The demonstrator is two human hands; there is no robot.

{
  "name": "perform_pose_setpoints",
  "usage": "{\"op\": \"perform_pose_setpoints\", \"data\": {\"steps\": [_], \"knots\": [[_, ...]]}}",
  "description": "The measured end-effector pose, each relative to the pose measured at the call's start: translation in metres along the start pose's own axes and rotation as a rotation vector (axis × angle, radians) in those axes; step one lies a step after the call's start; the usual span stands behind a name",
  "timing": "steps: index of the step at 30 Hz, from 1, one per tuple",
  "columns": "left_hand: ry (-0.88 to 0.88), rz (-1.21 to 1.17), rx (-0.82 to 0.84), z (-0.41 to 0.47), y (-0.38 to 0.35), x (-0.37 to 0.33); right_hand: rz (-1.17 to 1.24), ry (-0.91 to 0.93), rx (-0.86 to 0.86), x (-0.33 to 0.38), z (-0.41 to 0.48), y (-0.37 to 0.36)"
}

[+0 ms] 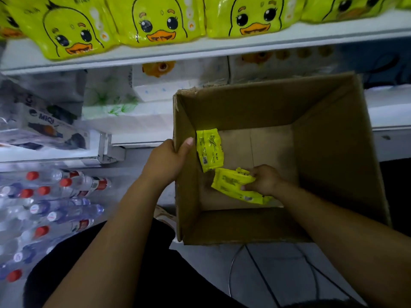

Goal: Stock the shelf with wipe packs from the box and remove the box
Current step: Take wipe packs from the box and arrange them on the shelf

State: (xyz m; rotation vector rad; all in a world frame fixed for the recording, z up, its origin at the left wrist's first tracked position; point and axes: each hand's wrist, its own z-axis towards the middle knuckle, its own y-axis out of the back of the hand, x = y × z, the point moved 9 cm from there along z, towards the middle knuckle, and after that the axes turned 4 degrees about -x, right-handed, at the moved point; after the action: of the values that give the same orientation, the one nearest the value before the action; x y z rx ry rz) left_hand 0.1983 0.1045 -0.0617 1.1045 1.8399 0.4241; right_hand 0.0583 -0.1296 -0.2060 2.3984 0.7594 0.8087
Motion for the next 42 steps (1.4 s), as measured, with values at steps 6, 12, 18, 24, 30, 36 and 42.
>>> {"op": "perform_pose_setpoints", "data": {"steps": [6, 12, 18, 24, 30, 36, 42], "knots": [[-0.181, -0.185, -0.542, -0.072, 0.030, -0.054, 0.755, 0.068, -0.106, 0.012, -0.077, 0.075], [-0.123, -0.668, -0.272, -0.162, -0.033, -0.081, 1.251, 0.164, 0.020, 0.022, -0.163, 0.104], [-0.195, -0.878, -0.027, -0.224, -0.082, -0.099, 1.452, 0.201, 0.150, 0.018, -0.216, 0.115], [-0.279, -0.925, -0.037, -0.250, -0.074, -0.116, 1.481, 0.244, 0.205, 0.012, -0.248, 0.115], [-0.328, -0.794, -0.194, -0.263, -0.060, -0.109, 1.568, 0.336, 0.051, 0.009, -0.261, 0.138], [-0.222, -0.765, -0.246, -0.268, -0.056, -0.118, 1.566, 0.363, -0.004, 0.007, -0.266, 0.141], [-0.352, -0.868, -0.356, -0.275, -0.042, -0.133, 1.418, 0.422, 0.009, 0.018, -0.273, 0.134]]}}
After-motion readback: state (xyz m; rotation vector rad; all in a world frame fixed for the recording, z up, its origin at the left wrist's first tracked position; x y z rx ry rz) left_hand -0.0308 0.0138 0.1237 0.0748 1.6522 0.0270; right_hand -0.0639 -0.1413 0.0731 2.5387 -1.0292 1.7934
